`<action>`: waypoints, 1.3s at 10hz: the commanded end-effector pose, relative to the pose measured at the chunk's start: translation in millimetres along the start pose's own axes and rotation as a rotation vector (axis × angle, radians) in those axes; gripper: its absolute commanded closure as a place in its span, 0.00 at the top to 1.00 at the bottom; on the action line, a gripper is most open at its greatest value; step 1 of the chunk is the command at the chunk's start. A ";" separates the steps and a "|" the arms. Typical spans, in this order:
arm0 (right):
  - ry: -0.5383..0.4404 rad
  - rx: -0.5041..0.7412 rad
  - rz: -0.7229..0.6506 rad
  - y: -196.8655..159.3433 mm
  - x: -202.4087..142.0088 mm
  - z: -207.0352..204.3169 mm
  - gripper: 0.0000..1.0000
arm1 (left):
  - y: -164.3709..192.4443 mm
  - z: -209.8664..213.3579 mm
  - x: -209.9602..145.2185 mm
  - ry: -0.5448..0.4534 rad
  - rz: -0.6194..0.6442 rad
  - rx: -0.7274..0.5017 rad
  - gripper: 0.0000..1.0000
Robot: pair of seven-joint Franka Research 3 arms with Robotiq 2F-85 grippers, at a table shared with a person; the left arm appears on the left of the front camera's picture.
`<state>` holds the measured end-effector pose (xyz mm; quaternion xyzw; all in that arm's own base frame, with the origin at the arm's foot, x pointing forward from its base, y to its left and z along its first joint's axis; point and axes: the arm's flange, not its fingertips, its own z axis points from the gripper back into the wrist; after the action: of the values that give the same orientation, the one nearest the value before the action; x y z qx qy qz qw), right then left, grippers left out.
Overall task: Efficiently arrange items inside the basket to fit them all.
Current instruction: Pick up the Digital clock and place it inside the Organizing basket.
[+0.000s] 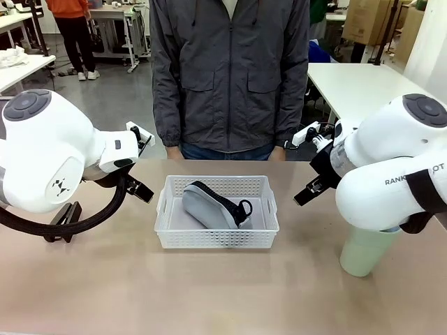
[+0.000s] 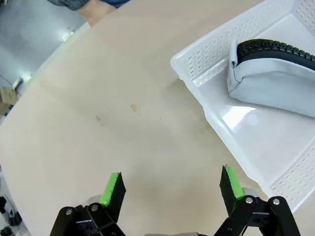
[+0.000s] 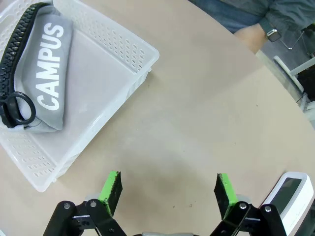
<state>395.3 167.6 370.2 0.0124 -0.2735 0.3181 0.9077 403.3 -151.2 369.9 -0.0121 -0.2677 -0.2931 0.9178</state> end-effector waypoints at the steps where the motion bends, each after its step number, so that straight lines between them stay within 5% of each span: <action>1: -0.001 0.000 -0.001 -0.1 0.0 0.1 1.00 | -0.1 0.1 0.1 0.000 -0.001 0.000 1.00; 6: 0.000 0.000 0.000 0.0 0.0 0.0 1.00 | 0.0 0.0 0.0 0.000 0.000 0.000 1.00; 8: 0.027 0.031 -0.040 -2.2 5.5 9.4 1.00 | 2.1 12.7 -8.5 0.006 -0.038 -0.133 1.00; 11: -0.137 0.104 -0.054 -3.1 -0.5 100.6 1.00 | 11.5 93.8 -16.2 -0.103 -0.041 -0.335 1.00; 13: -0.219 0.277 -0.105 -13.2 -23.8 159.9 1.00 | 24.7 142.2 -41.1 -0.196 -0.042 -0.420 1.00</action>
<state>352.0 157.7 494.9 0.1364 -0.3243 0.2925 0.8892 358.1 -121.7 482.3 -0.1935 -0.2835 -0.3527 0.8705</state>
